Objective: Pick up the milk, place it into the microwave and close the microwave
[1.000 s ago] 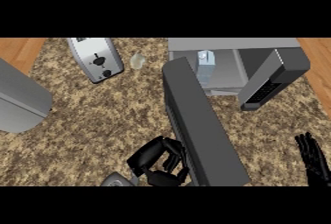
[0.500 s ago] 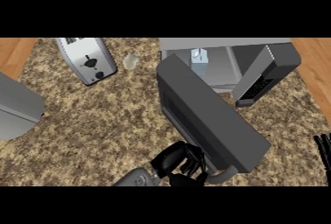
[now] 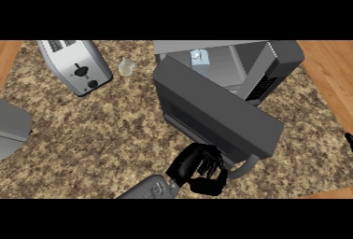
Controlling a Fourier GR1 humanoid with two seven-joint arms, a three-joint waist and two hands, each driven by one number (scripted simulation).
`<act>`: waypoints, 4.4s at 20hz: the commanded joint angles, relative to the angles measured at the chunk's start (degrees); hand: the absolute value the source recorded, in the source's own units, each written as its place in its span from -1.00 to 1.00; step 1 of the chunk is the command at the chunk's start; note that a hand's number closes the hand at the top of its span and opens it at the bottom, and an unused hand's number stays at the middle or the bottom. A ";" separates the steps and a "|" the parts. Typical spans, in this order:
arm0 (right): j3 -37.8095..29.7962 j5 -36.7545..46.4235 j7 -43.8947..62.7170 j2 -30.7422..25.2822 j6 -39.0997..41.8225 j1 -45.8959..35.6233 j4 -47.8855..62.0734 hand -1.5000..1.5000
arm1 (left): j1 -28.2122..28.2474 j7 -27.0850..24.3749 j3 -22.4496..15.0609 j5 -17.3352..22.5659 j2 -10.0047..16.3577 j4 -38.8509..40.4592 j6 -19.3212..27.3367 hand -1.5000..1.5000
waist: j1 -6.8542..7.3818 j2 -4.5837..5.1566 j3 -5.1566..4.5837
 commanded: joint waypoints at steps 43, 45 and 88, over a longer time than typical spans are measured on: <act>-4.07 -17.07 15.19 -14.27 7.72 -11.80 -4.68 -1.00 | -24.41 -18.92 13.75 34.92 -0.44 14.04 7.86 1.00 | -10.43 4.24 0.15; -4.42 -17.11 15.65 -15.11 7.70 -12.67 -4.10 -1.00 | -25.21 -18.88 13.97 35.91 -0.44 14.09 7.89 1.00 | -10.17 4.31 0.18; -11.51 -23.23 15.79 -26.25 13.74 -22.84 12.48 -1.00 | -27.71 -27.22 8.29 45.37 -0.44 17.68 7.07 1.00 | -9.70 5.48 0.69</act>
